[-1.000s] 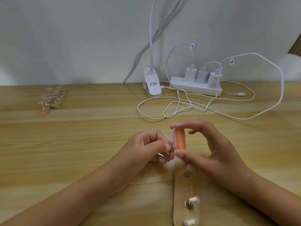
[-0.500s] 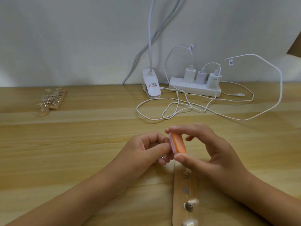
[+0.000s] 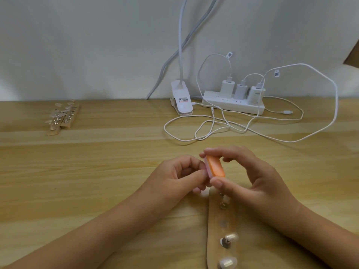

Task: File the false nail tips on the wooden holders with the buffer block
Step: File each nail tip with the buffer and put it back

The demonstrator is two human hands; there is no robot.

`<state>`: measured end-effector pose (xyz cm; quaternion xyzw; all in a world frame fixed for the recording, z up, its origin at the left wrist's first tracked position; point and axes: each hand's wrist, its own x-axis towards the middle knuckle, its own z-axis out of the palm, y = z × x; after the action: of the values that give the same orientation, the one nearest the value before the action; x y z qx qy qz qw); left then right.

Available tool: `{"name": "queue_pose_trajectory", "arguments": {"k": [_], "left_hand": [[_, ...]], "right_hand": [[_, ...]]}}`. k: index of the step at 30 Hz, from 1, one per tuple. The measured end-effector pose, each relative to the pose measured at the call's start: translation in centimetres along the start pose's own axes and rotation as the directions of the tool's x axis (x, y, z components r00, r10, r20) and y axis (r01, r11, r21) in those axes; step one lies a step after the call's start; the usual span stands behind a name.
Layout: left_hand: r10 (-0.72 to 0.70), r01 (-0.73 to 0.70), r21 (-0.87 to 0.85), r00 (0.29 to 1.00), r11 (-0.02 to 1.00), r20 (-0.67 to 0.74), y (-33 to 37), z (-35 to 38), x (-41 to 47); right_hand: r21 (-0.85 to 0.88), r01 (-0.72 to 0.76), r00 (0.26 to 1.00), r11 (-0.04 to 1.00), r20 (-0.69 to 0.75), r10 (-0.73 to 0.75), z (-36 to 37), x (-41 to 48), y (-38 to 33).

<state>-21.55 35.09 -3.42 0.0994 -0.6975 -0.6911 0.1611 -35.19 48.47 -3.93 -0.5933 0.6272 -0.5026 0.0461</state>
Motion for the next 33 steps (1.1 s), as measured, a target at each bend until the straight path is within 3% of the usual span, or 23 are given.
{"name": "queue_pose_trajectory", "arguments": {"k": [2,6,10,14,18,22,26,33], "left_hand": [[0.001,-0.001,0.003,1.000,1.000,-0.004,0.0,0.1,0.0],[-0.012,0.012,-0.014,1.000,1.000,-0.021,-0.1,0.0,0.1],[-0.004,0.004,0.017,1.000,1.000,-0.017,0.0,0.1,0.1],[-0.005,0.004,-0.020,0.999,1.000,-0.037,-0.2,-0.1,0.1],[0.009,-0.009,-0.006,1.000,1.000,-0.027,-0.2,0.0,0.1],[0.021,-0.022,-0.022,0.999,1.000,-0.047,-0.4,-0.1,0.1],[0.029,-0.030,-0.023,0.999,0.999,-0.042,-0.2,0.0,0.0],[-0.010,0.001,-0.117,0.997,0.993,-0.080,-0.1,-0.2,0.1]], "right_hand": [[-0.022,0.024,0.999,0.999,0.022,-0.023,0.1,0.0,0.0],[0.018,-0.107,0.993,0.994,-0.038,0.108,-0.2,0.3,0.5],[-0.061,0.033,0.999,0.998,0.037,-0.031,0.1,0.1,0.0],[0.000,-0.106,0.994,0.994,-0.015,0.106,-0.2,0.4,0.1],[-0.098,-0.001,0.999,0.995,0.041,0.005,0.2,0.2,-0.4],[-0.029,-0.109,0.994,0.994,-0.012,0.109,-0.2,0.4,-0.1],[-0.142,0.051,0.998,0.989,0.037,-0.046,0.3,0.0,-0.7],[-0.184,0.029,0.999,0.983,-0.038,-0.037,0.2,0.3,-0.3]]}}
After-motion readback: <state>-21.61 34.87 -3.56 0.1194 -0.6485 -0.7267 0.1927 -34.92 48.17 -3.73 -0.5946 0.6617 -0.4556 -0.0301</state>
